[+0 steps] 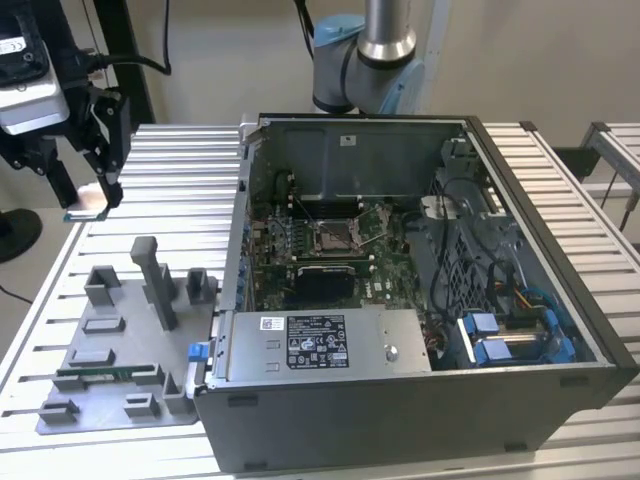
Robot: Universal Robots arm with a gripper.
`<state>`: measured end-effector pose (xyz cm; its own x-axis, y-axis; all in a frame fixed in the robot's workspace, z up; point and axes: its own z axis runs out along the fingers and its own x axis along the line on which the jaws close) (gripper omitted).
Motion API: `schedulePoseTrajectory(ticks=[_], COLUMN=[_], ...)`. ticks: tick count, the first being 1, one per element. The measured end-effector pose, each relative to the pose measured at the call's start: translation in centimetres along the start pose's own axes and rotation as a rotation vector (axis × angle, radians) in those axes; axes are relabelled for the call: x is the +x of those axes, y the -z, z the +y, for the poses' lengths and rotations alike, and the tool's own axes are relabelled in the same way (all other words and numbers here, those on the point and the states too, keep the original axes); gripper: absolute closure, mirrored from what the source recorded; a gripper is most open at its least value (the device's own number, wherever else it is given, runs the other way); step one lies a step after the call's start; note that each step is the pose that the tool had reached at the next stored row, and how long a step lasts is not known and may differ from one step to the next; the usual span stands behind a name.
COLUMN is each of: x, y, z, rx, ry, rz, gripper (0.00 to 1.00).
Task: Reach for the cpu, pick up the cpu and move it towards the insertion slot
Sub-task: 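Pick up the cpu and move it towards the insertion slot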
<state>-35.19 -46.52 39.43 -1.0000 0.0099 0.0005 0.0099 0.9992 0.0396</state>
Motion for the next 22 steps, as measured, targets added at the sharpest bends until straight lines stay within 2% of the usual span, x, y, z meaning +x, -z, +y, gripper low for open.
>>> schedulePoseTrajectory(ticks=[22], x=[-3.81], y=[0.00], z=[0.04], rx=[0.0000], ry=[0.001], rz=[0.0000], gripper=[1.00])
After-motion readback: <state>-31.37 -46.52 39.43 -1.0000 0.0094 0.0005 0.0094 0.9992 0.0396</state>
